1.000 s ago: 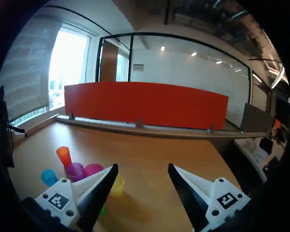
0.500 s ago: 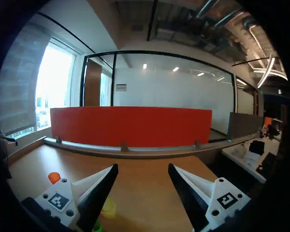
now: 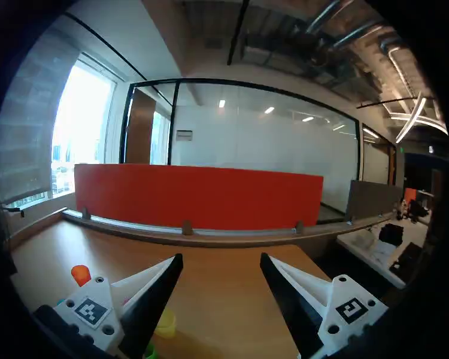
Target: Pour water
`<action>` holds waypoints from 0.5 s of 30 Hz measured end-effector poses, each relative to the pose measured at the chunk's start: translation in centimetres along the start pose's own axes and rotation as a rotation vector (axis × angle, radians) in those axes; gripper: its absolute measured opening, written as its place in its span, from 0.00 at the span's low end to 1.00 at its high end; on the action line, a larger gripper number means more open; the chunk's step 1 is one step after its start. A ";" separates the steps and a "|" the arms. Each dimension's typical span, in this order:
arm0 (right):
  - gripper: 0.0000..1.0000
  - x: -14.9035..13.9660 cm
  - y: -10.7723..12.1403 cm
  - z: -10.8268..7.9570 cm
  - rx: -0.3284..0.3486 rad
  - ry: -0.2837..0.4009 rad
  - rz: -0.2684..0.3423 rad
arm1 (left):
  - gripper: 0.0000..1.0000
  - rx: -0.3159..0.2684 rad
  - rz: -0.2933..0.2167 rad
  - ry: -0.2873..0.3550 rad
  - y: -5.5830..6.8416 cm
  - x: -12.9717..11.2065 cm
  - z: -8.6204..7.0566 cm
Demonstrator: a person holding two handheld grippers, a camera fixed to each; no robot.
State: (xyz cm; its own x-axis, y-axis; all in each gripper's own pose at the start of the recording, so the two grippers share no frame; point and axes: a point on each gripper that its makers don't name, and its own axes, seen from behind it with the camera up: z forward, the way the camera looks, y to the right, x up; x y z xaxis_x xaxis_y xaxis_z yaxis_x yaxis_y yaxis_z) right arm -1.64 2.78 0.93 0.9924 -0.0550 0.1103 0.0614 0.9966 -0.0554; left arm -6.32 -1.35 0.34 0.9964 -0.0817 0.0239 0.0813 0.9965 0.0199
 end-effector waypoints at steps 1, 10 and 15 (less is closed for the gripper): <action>1.00 -0.1 -0.1 0.0 0.000 -0.003 0.000 | 0.86 0.001 -0.002 -0.001 0.0 -0.3 0.1; 1.00 -0.3 -0.8 0.2 0.004 0.003 0.005 | 0.86 0.024 0.001 0.028 -0.8 -3.0 1.0; 1.00 -0.5 -1.4 0.2 0.016 0.002 0.018 | 0.86 0.038 0.023 0.047 -1.1 -4.9 1.4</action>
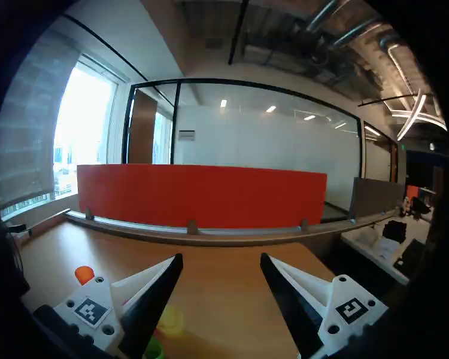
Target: Pour water
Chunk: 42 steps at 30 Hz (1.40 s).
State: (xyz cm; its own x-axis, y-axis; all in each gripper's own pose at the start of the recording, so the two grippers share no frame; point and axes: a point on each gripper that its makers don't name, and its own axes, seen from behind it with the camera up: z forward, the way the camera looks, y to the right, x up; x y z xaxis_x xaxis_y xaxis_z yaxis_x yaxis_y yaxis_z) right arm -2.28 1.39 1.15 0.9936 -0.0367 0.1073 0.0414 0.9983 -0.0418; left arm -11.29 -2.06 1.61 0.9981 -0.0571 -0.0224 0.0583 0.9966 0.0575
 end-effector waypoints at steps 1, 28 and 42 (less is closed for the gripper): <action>1.00 -0.1 -0.1 0.0 0.001 -0.001 0.004 | 0.86 0.002 0.002 0.003 0.0 -0.4 0.1; 1.00 -3.0 -0.7 -0.1 -0.009 0.005 0.056 | 0.86 0.057 0.100 0.111 -0.8 -5.8 -1.3; 1.00 -2.7 -2.4 -0.3 0.020 0.010 0.034 | 0.86 0.068 0.048 0.120 -2.0 -7.6 -1.5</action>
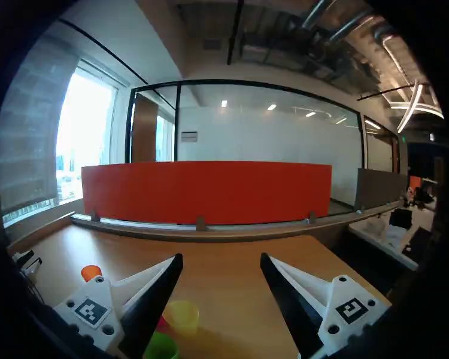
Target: Pour water
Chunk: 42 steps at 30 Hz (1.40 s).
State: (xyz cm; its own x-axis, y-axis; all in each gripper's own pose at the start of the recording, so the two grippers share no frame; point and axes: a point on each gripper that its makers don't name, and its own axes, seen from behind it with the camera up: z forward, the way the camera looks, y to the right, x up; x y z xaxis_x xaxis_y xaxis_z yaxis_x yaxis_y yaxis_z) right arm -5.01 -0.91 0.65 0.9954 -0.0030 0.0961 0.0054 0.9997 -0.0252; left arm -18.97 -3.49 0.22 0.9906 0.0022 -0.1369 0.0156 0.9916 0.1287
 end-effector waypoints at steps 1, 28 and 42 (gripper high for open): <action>1.00 0.0 0.0 0.0 -0.001 0.000 -0.003 | 0.86 -0.002 -0.001 -0.002 0.0 -0.1 0.0; 1.00 -0.4 1.1 -0.5 -0.008 0.014 -0.013 | 0.95 -0.007 -0.001 -0.029 0.1 -1.3 0.3; 1.00 1.0 2.7 -1.3 -0.037 0.105 -0.039 | 0.95 -0.007 -0.002 -0.028 0.3 -1.6 0.4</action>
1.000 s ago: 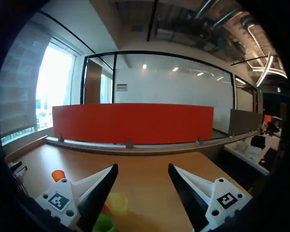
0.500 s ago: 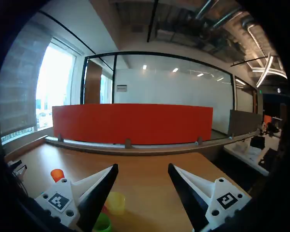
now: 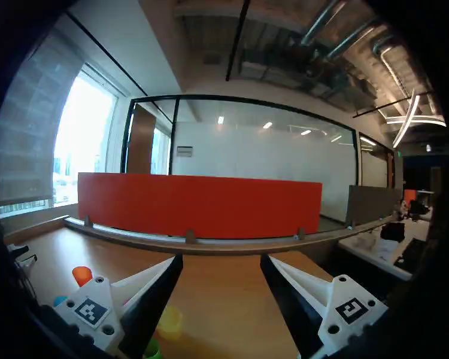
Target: Pour water
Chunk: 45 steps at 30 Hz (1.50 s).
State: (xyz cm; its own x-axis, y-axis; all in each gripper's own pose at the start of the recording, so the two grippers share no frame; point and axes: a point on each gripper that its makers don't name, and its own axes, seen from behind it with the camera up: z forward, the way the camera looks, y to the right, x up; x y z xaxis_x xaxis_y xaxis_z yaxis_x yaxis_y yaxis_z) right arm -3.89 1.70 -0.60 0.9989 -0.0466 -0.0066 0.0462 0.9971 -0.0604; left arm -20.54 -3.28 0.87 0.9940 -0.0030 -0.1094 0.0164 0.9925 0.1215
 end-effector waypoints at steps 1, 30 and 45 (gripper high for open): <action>1.00 -0.2 0.1 0.1 -0.002 0.002 0.000 | 0.95 0.000 0.000 0.000 0.0 0.0 0.0; 1.00 -11.5 -1.9 2.0 0.055 0.014 0.013 | 0.95 0.000 0.000 0.001 0.1 -0.1 0.1; 1.00 -14.5 -1.8 2.3 0.053 0.000 0.033 | 0.95 0.000 -0.001 0.001 0.1 -0.1 0.1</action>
State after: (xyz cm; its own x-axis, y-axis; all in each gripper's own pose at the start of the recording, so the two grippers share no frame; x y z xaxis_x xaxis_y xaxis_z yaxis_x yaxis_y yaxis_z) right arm -18.46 0.70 1.85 0.9999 -0.0141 -0.0078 0.0141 0.9999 -0.0075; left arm -20.65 -3.20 0.96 0.9939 -0.0035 -0.1104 0.0170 0.9924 0.1218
